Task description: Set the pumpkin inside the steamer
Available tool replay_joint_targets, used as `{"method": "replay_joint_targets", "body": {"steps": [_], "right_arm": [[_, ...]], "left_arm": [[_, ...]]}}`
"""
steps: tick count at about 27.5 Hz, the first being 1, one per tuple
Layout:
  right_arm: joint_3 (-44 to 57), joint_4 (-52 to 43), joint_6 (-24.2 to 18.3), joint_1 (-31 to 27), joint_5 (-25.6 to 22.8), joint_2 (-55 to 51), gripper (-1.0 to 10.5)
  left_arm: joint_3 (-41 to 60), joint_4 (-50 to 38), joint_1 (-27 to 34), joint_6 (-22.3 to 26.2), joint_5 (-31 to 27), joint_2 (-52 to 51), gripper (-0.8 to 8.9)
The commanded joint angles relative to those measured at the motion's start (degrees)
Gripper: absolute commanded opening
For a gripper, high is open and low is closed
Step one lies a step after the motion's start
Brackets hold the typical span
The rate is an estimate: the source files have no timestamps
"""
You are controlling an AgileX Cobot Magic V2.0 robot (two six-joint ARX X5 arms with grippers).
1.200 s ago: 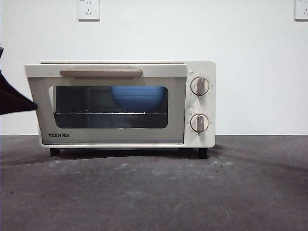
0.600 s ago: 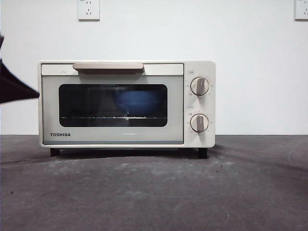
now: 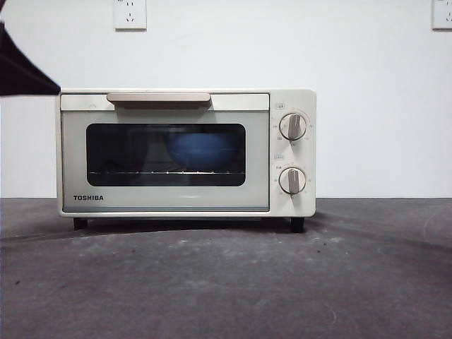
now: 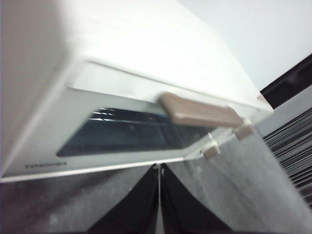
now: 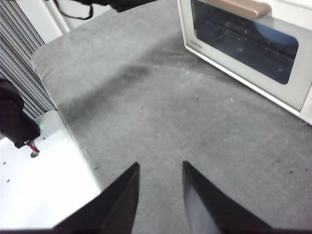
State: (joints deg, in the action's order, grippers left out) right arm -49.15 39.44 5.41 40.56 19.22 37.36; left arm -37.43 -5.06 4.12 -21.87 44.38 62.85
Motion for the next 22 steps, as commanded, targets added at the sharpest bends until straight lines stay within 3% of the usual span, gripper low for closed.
{"method": "replay_joint_targets", "body": {"steps": [1, 14, 22], "right_arm": [[-0.22, -0.96, 0.50, 0.57, -0.46, 0.37, 1.4], [-0.22, -2.34, 0.48, 0.57, -3.17, 0.37, 1.4], [-0.22, -3.43, 0.59, 0.55, -3.37, 0.37, 1.4]], "left_arm": [[-2.14, 6.40, -1.86, 6.78, -3.26, -4.61, 0.16], [-12.28, 36.39, -10.12, 17.86, -12.92, -22.40, 0.15], [-13.92, 47.06, -10.69, 19.23, -14.51, -29.40, 0.15]]}}
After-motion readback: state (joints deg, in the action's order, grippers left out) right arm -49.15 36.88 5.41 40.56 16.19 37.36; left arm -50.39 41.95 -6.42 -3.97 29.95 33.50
